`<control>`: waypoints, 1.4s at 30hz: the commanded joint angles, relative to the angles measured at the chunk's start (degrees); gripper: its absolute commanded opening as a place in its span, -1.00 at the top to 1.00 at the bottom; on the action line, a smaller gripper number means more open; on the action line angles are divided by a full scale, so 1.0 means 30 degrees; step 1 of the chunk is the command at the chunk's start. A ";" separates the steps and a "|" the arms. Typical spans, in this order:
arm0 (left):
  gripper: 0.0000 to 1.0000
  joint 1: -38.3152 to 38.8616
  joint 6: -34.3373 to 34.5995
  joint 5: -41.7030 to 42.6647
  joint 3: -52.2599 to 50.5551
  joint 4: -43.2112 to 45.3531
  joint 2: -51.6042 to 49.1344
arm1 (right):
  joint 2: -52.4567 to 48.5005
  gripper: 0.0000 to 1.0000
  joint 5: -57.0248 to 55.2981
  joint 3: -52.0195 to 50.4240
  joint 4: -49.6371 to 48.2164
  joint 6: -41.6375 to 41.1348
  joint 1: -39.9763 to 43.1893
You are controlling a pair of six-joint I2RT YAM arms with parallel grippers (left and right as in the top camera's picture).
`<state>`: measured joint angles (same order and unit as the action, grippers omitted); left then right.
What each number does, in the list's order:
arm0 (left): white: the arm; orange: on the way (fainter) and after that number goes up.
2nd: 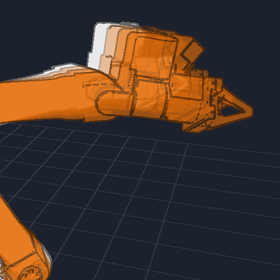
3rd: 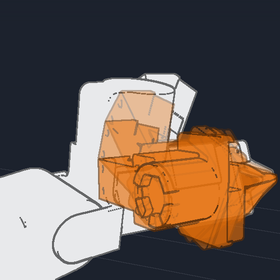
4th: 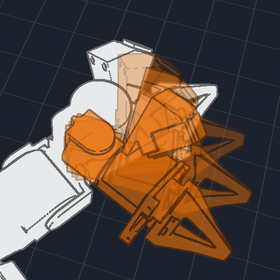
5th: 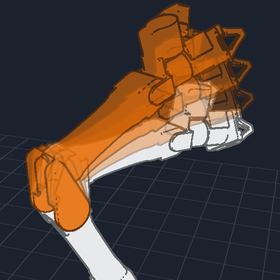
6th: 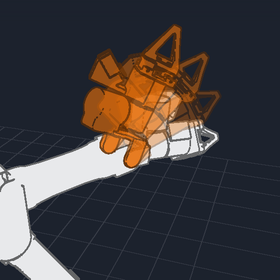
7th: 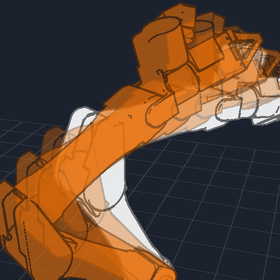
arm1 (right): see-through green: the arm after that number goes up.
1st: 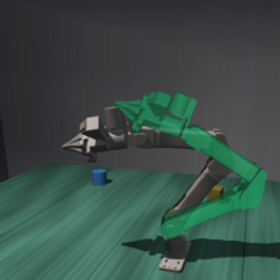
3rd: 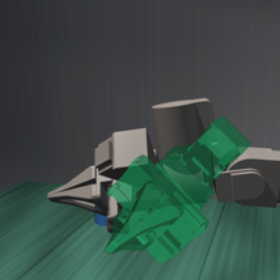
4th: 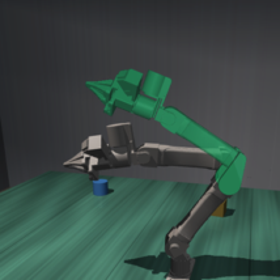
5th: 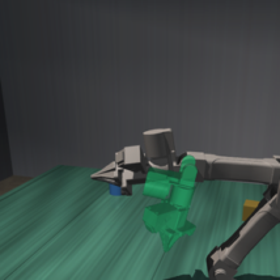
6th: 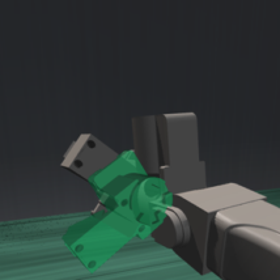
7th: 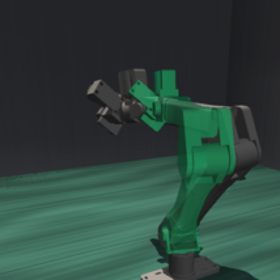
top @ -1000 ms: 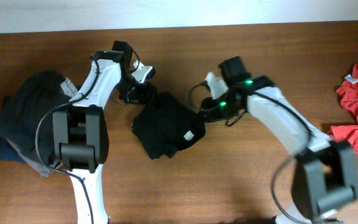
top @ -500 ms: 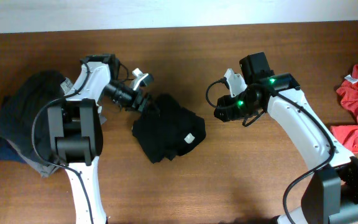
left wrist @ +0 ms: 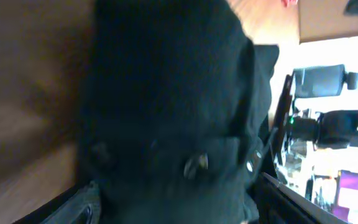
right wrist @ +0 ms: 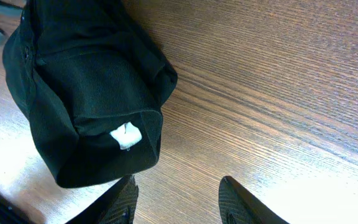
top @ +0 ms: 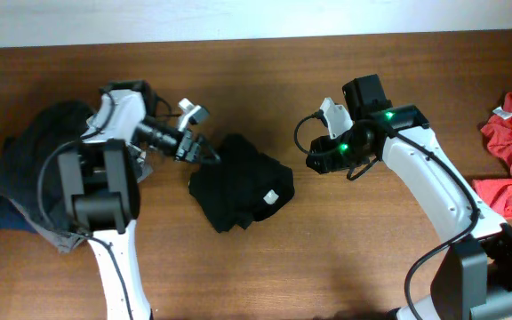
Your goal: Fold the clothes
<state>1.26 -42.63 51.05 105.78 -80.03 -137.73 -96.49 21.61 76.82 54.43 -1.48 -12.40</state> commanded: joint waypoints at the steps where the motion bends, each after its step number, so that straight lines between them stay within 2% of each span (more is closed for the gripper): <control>1: -0.54 0.1093 -0.0692 -0.0532 -0.0284 -0.0007 -0.0918 | 0.0117 0.06 -0.0299 0.0117 0.0080 0.0073 0.0022; 5: -0.33 0.2091 -0.0685 -0.0517 -0.0284 -0.0364 -0.1355 | 0.0117 0.06 -0.0306 0.0117 0.0240 0.0073 0.0015; 7: -0.12 0.2419 -0.0685 -0.0525 -0.0284 -0.0525 -0.1450 | 0.0117 0.07 -0.0299 0.0117 0.0226 0.0073 0.0022; 11: 0.73 0.2747 -0.0685 -0.0364 -0.0284 -0.0758 -0.1450 | 0.0117 0.07 -0.0306 0.0117 0.0226 0.0073 0.0022; 12: 0.91 0.2747 -0.0685 -0.0270 -0.0277 -0.0969 -0.1443 | 0.0117 0.07 -0.0306 0.0117 0.0226 0.0073 0.0022; 13: 0.99 0.2739 -0.0685 -0.0146 -0.0277 -0.1195 -0.1443 | 0.0117 0.07 -0.0306 0.0117 0.0226 0.0073 0.0022; 19: 0.99 0.1872 -0.0699 0.1173 -0.0240 -0.2732 -0.0976 | 0.0117 0.06 -0.0313 0.0117 0.0248 0.0073 0.0022; 22: 0.99 0.0954 -0.1195 0.1785 -0.0240 -0.3198 0.0313 | 0.0117 0.07 -0.0459 0.0117 0.0350 0.0087 0.0022; 33: 0.99 -0.4554 -0.1370 0.1923 -0.0240 -0.3577 0.8655 | 0.0117 0.06 -0.0452 0.0117 0.0430 0.0211 0.0022; 37: 0.99 -0.7650 0.0379 0.1719 -0.0240 -0.2084 1.0098 | 0.0117 0.07 -0.0444 0.0117 0.0437 0.0211 0.0022; 42: 0.99 -1.1482 0.3126 -0.0168 -0.0248 -0.0430 0.9799 | 0.0117 0.07 -0.0444 0.0117 0.0459 0.0211 0.0022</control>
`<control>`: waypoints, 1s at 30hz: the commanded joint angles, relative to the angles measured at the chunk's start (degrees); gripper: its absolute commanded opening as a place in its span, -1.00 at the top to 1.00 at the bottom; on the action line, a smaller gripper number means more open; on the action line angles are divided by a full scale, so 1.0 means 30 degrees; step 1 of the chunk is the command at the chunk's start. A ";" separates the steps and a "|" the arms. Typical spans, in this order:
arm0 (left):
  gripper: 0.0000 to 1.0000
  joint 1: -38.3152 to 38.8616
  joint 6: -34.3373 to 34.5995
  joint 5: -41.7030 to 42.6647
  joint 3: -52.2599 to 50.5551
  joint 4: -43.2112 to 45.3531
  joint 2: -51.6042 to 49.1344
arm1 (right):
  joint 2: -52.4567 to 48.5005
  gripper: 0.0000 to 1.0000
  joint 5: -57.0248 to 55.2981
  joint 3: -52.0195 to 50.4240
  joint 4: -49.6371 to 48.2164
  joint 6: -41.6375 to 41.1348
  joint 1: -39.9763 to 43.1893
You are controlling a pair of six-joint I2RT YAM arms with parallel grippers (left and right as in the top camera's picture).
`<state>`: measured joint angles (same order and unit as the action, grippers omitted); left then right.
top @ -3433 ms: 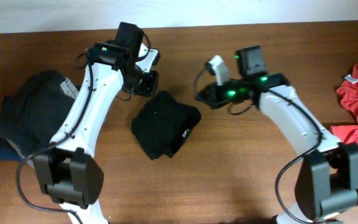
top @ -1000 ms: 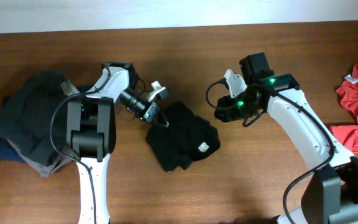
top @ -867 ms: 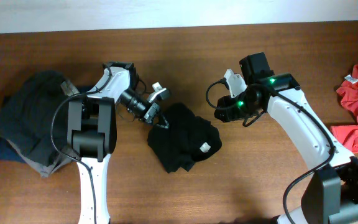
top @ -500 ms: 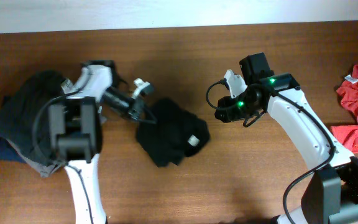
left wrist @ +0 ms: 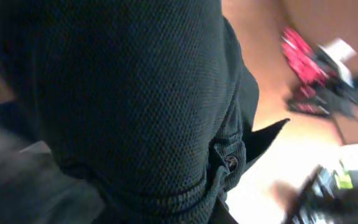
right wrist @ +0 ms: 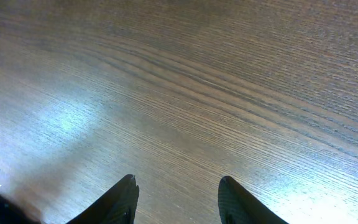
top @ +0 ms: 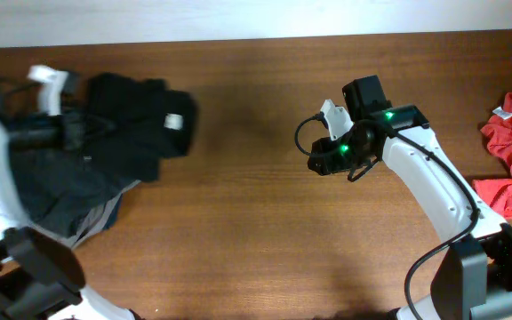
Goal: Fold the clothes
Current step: 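Carry the bundle left with the left gripper onto the clothes stack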
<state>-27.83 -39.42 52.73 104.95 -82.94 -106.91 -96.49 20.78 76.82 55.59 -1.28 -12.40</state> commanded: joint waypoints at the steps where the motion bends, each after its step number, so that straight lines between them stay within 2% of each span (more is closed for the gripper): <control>1: 0.99 -0.2375 0.2229 -0.0743 0.0029 0.0845 -0.0597 | 0.0117 0.07 -0.0168 0.0117 0.0073 0.0146 0.0022; 5: 0.99 -0.4481 0.3672 -0.2222 0.0029 0.2703 -0.1224 | 0.0117 0.07 -0.0168 0.0117 0.0117 0.0146 0.0022; 8: 0.99 -0.5136 0.3971 -0.3752 0.0029 0.3606 -0.1887 | 0.0117 0.07 -0.0168 0.0117 0.0204 0.0146 0.0022; 12: 0.99 -0.5209 0.6659 -0.6645 0.0029 0.4284 -0.3089 | 0.0117 0.07 -0.0153 0.0117 0.0364 0.0131 0.0022; 13: 0.93 -0.5209 0.7293 -0.7329 0.0029 0.4386 -0.3257 | 0.0117 0.08 -0.0160 0.0117 0.0495 0.0138 0.0022; 15: 0.62 -0.5209 0.8174 -0.8116 0.0029 0.4444 -0.3497 | 0.0117 0.08 -0.0175 0.0117 0.0772 0.0153 0.0022; 17: 0.48 -0.5238 0.8779 -0.8225 0.0036 0.4313 -0.3497 | 0.0117 0.08 -0.0175 0.0117 0.0896 0.0153 0.0022; 18: -0.11 -0.5275 0.9143 -0.8255 0.0044 0.4153 -0.3395 | 0.0117 0.08 -0.0175 0.0117 0.0911 0.0146 0.0022; 19: -0.26 -0.5289 0.9515 -0.8502 0.0051 0.3891 -0.3279 | 0.0117 0.08 -0.0168 0.0117 0.0918 0.0146 0.0022; 21: -0.36 -0.5304 1.0251 -0.9500 0.0131 0.3249 -0.2922 | 0.0117 0.08 -0.0160 0.0117 0.0918 0.0146 0.0022; 22: -0.59 -0.5348 1.0622 -1.0083 0.0211 0.2892 -0.2703 | 0.0117 0.08 -0.0160 0.0117 0.0925 0.0146 0.0022; 25: -0.74 -0.5537 1.1672 -1.1322 0.0430 0.1982 -0.1545 | 0.0117 0.09 -0.0168 0.0117 0.1020 0.0146 0.0022; 26: -0.88 -0.5617 1.1715 -1.1300 0.0488 0.1770 -0.0991 | 0.0117 0.08 -0.0168 0.0117 0.1056 0.0153 0.0022; 30: -0.94 -0.5683 1.1766 -1.1052 0.0699 0.1268 0.1683 | 0.0117 0.09 -0.0168 0.0117 0.1151 0.0153 0.0022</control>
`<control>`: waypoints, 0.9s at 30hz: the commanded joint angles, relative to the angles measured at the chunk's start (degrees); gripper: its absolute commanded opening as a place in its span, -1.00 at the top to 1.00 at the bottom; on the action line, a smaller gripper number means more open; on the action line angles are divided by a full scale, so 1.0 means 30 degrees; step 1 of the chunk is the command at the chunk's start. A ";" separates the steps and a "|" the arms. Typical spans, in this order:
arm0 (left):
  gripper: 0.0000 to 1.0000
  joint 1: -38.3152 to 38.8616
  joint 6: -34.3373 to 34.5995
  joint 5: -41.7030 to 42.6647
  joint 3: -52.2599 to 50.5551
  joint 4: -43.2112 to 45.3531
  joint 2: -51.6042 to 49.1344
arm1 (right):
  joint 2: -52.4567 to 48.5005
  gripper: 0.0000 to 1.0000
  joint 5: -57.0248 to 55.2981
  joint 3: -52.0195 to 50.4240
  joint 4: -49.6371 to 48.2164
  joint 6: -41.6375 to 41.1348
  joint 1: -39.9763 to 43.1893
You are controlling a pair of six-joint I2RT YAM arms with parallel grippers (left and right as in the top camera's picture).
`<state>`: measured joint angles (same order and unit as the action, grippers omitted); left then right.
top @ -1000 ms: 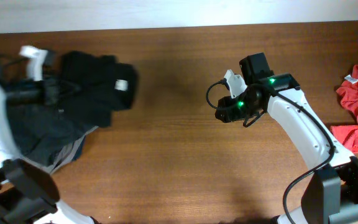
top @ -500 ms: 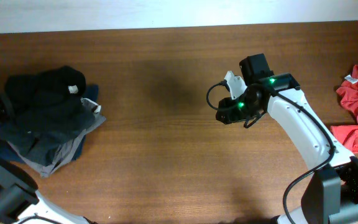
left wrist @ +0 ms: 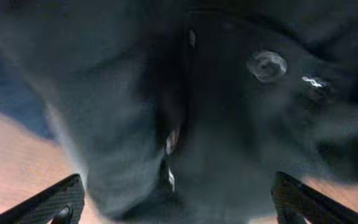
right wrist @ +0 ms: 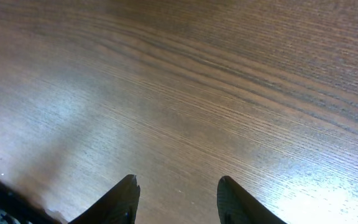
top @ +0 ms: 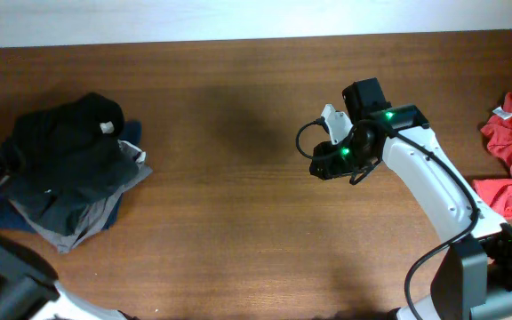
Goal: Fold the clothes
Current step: 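Carry the bundle left with the left gripper onto the clothes stack, then release the bundle on the stack and raise the left gripper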
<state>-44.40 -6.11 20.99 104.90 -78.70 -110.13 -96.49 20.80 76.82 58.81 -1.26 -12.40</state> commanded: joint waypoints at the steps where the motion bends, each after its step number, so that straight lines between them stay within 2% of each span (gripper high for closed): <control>1: -0.94 -0.0066 0.0495 -0.0189 0.0714 0.0015 0.3585 | 0.0117 0.08 -0.0175 0.0117 0.0073 0.0146 0.0022; 2: -0.93 0.0095 0.0066 0.0168 0.0714 0.0284 0.4371 | 0.0117 0.09 -0.0175 0.0117 0.0058 0.0138 0.0022; 3: -0.82 0.0321 -0.0481 0.0561 0.0714 0.0583 0.4991 | 0.0117 0.09 -0.0168 0.0117 0.0051 0.0138 0.0022; 4: -0.60 0.0663 -0.1115 0.0954 0.0707 0.1005 0.5595 | 0.0117 0.09 -0.0168 0.0117 0.0036 0.0138 0.0022; 5: -0.16 0.1013 -0.1508 0.1078 0.0707 0.1428 0.6025 | 0.0117 0.09 -0.0168 0.0117 0.0007 0.0138 0.0022; 7: 0.91 0.1996 -0.1967 0.0911 0.0707 0.2521 0.6477 | 0.0117 0.09 -0.0160 0.0117 -0.0066 0.0131 0.0022; 8: 0.99 0.2455 -0.2106 0.0721 0.0699 0.2943 0.6484 | 0.0117 0.09 -0.0160 0.0117 -0.0095 0.0131 0.0022; 15: 1.00 0.5457 -0.2900 -0.2725 -0.0634 0.5508 0.3796 | 0.0117 0.10 0.0248 0.0117 -0.0015 0.0131 0.0015; 19: 0.99 0.5697 -0.1770 -0.3446 -0.1734 0.7104 0.1049 | 0.0117 0.10 0.0634 0.0117 0.0087 0.0131 0.0015; 24: 0.99 0.5697 -0.1239 -0.3803 -0.1894 0.6623 -0.1800 | 0.0117 0.11 0.0634 0.0117 0.0124 0.0138 0.0015; 27: 0.99 0.5697 -0.0029 -0.4845 -0.1909 0.5974 -0.2667 | 0.0117 0.18 0.0641 0.0117 0.0131 0.0138 0.0015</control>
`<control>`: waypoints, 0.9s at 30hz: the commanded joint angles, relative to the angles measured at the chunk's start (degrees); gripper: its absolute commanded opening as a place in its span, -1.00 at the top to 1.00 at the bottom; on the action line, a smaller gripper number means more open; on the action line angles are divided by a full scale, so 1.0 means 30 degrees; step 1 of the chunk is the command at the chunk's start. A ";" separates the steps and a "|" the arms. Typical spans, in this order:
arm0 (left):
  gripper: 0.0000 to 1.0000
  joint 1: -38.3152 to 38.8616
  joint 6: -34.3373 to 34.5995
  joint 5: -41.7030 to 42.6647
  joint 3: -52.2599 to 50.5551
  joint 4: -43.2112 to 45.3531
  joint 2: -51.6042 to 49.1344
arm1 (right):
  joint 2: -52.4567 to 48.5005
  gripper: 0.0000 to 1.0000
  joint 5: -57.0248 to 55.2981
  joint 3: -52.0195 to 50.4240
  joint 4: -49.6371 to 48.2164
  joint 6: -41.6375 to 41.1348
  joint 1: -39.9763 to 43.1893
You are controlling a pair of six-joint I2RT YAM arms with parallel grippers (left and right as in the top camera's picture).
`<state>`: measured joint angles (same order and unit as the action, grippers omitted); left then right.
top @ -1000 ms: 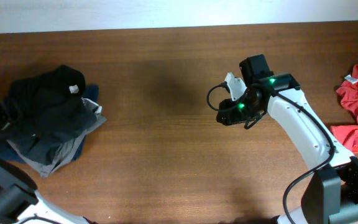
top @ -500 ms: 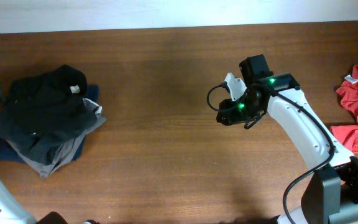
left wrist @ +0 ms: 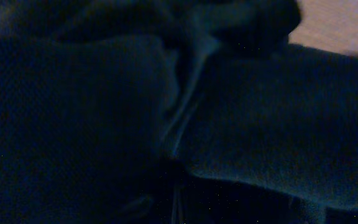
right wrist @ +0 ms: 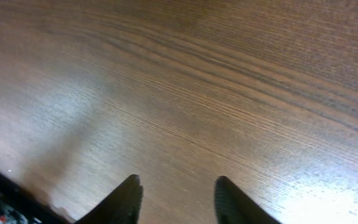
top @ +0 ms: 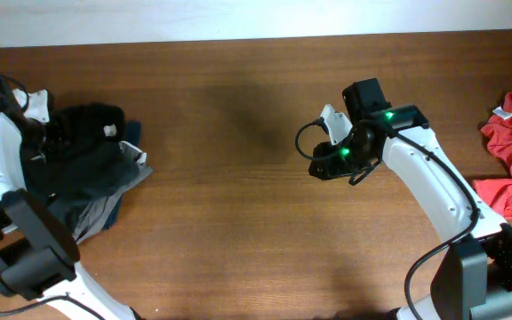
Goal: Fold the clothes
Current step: 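Release the bundle on the stack and raise the left gripper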
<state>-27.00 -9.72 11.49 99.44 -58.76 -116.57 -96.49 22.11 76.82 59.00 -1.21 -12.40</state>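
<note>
A folded black garment point(top: 87, 133) with a small white tag lies on top of a pile of folded dark clothes point(top: 96, 209) at the table's left end. My left gripper point(top: 50, 133) is pressed against the garment's far-left side. Dark fabric point(left wrist: 229, 124) fills the left wrist view, and the fingers are hidden there. My right gripper point(top: 318, 164) hangs over bare wood right of the table's middle. Its fingers point(right wrist: 129, 193) stand open with nothing between them, the gripper point(right wrist: 176, 183) just above the tabletop.
Red clothes lie bunched at the right edge, with a second red piece point(top: 505, 197) below them. The brown wooden table point(top: 238, 222) runs between the pile and the right arm. A white wall strip borders the far edge.
My left arm was off at the left edge with its gripper open beside the pile. Now its wrist is at the pile's upper left, tight against the black fabric. The right arm has barely moved.
First the black garment lay folded mid-table, with my left gripper at its left edge and my right one open beside it. Then the left gripper held it over the pile at the left. Then it lay on the pile, released. Now the left gripper is back against it.
</note>
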 commanded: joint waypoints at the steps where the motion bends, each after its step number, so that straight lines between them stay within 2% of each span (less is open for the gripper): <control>1: 0.99 -0.0102 0.1282 -0.1617 -0.0087 -0.0809 -0.0532 | 0.0117 0.17 0.0197 0.0117 0.0058 0.0124 0.0015; 4: 0.99 0.0153 0.1166 -0.0554 -0.0036 -0.0896 0.0044 | 0.0124 0.18 0.0189 0.0117 -0.0080 0.0525 0.0015; 6: 0.99 0.0692 0.0204 0.0772 0.0124 -0.1093 0.1151 | 0.0189 0.18 0.0189 0.0117 -0.0401 0.0867 0.0015; 9: 0.98 0.2018 -0.1151 0.0940 0.0415 -0.1508 0.3388 | 0.0794 0.18 0.0168 0.0146 -0.1107 0.1188 0.0022; 12: 0.81 0.4065 -0.2062 0.0874 0.0466 -0.1778 0.6375 | 0.2310 0.17 -0.0321 0.0393 -0.1705 0.1260 0.0022; 15: 0.34 0.6215 -0.2288 -0.0007 0.0466 -0.2419 0.9041 | 0.4692 0.16 -0.1472 0.0678 -0.2222 0.1246 0.0022; 18: 0.08 0.8123 -0.2040 -0.0634 0.0466 -0.3789 1.1154 | 0.7417 0.16 -0.2798 0.0692 -0.2659 0.0641 0.0022; 19: -0.07 0.8699 -0.1741 -0.0656 0.0466 -0.4364 1.1774 | 0.8218 0.16 -0.3242 0.0692 -0.2674 0.0415 0.0022; 21: -0.98 0.9544 -0.0772 -0.0656 0.0459 -0.5224 1.2750 | 0.9646 0.15 -0.3934 0.0692 -0.2616 0.0102 0.0022; 22: -0.98 0.9894 -0.0539 -0.0707 0.0459 -0.5639 1.3180 | 1.0382 0.09 -0.4204 0.0692 -0.2579 0.0109 0.0022; 23: -0.98 1.0142 -0.0466 -0.0852 0.0459 -0.5967 1.3515 | 1.0943 -0.05 -0.4357 0.0692 -0.2535 0.0109 0.0022; 25: -0.98 1.0338 -0.0474 -0.0918 0.0459 -0.6411 1.3952 | 1.1854 -0.97 -0.4612 0.0692 -0.2484 0.0117 0.0022; 27: -0.98 1.0324 -0.0503 -0.0933 0.0459 -0.6841 1.4229 | 1.2553 -0.97 -0.4597 0.0692 -0.2455 0.0109 0.0022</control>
<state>3.77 -12.40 10.11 101.06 -78.46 -73.82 -59.92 11.18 78.65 51.33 -0.14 -12.40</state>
